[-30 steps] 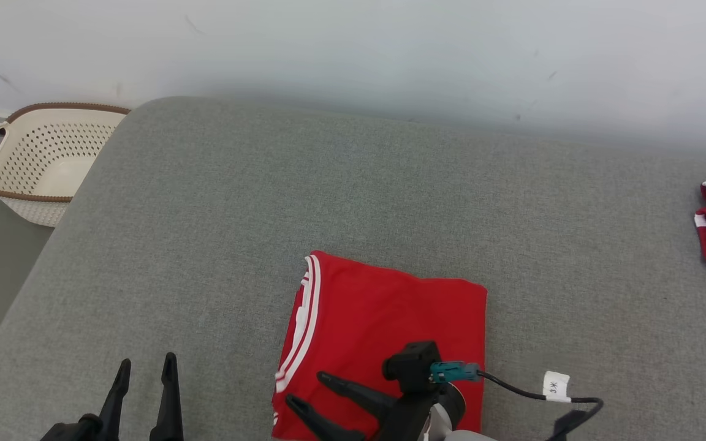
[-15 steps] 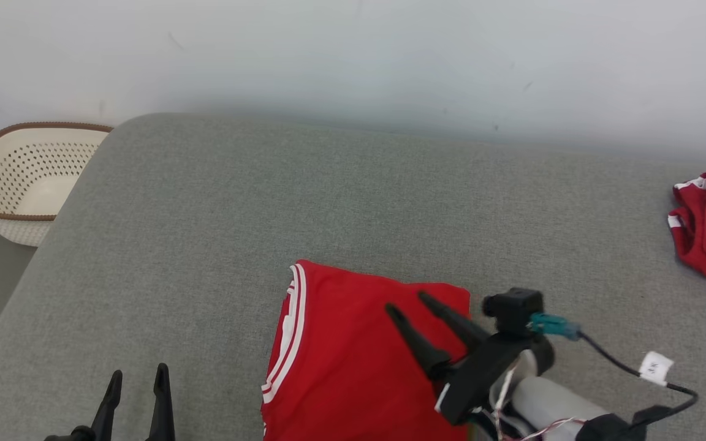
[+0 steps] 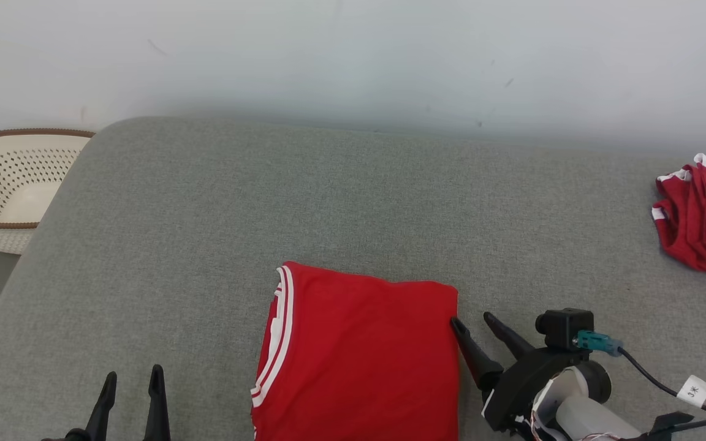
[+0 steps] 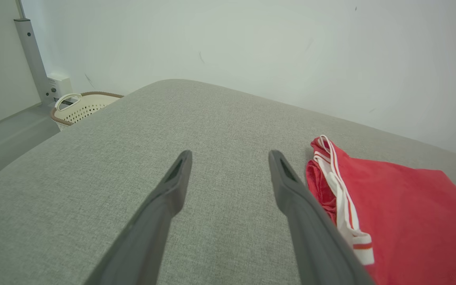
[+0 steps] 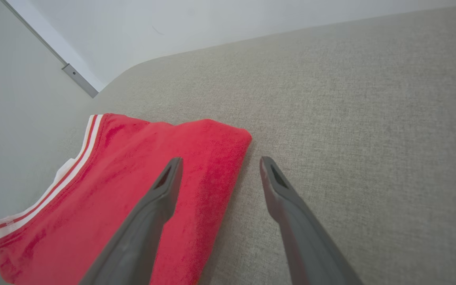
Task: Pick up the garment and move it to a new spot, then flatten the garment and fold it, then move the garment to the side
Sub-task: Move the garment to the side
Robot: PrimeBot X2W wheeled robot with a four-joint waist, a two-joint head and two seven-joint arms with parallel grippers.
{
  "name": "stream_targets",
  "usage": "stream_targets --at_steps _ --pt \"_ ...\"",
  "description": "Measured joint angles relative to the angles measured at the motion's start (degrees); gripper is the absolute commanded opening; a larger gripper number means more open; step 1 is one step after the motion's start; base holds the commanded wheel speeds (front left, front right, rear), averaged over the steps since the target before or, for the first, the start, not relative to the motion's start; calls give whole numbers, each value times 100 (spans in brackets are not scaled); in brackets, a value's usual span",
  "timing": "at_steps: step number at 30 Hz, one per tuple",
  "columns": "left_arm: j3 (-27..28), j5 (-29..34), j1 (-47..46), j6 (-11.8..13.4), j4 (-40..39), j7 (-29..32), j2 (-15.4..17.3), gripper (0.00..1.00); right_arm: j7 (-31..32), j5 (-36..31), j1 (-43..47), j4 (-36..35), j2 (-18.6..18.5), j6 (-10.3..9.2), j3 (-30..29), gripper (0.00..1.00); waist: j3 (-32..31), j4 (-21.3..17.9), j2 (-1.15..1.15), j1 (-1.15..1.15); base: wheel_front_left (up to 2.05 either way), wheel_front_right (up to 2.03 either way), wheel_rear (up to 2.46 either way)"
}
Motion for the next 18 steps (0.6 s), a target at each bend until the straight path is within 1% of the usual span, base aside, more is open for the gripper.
stream_targets --at_steps 10,18 --pt "-30 -9 -27 10 -15 0 -1 100 479 -49 148 179 247 0 -180 100 135 8 0 0 0 0 0" --pt "-48 -27 -54 24 -8 0 -1 100 838 77 219 164 401 0 -124 100 202 54 0 0 0 0 0"
